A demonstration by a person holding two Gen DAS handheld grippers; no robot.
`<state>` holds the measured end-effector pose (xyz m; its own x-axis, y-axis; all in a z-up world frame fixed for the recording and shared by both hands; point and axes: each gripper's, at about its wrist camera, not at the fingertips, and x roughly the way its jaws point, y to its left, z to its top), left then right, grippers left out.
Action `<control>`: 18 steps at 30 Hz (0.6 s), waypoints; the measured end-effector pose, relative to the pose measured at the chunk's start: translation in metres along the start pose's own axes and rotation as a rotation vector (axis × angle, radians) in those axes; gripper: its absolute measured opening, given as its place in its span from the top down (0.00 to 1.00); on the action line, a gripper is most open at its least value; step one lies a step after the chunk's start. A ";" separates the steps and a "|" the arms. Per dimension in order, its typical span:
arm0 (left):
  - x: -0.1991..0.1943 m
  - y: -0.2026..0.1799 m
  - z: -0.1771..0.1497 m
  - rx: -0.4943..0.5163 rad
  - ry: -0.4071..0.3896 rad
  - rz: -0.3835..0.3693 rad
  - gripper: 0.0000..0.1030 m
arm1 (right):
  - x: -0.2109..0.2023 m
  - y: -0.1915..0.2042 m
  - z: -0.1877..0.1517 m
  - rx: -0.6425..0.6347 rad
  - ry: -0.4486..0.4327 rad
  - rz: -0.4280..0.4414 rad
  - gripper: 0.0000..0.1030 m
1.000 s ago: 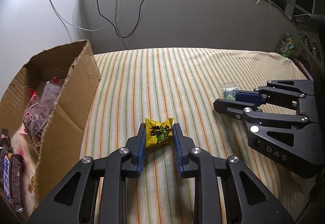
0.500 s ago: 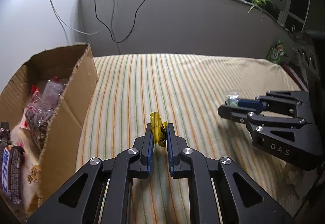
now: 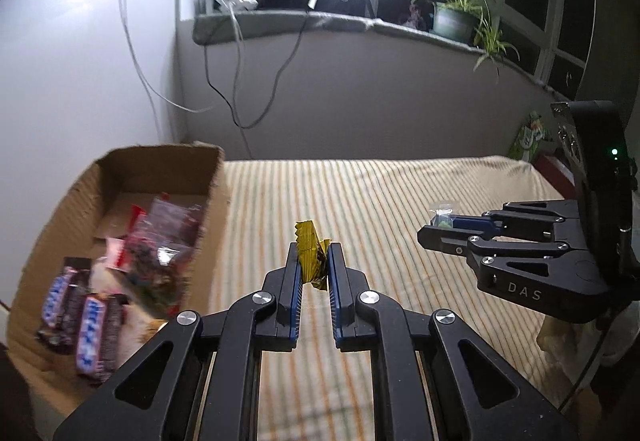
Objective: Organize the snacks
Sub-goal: 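Carry the yellow candy and green ball candy bag over the box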
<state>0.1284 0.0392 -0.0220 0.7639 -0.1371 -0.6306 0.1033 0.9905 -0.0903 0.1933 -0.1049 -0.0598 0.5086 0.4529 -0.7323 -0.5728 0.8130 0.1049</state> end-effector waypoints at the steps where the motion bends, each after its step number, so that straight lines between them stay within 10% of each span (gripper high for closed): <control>1: -0.004 0.003 0.001 -0.002 -0.008 0.002 0.90 | -0.002 0.004 0.002 -0.005 -0.004 0.003 0.83; 18: -0.058 0.083 -0.005 -0.075 -0.091 0.097 0.90 | 0.016 0.105 0.066 -0.138 -0.040 0.099 0.83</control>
<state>0.0893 0.1292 0.0033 0.8229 -0.0362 -0.5670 -0.0194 0.9956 -0.0917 0.1836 0.0119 -0.0157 0.4690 0.5444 -0.6955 -0.7024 0.7072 0.0800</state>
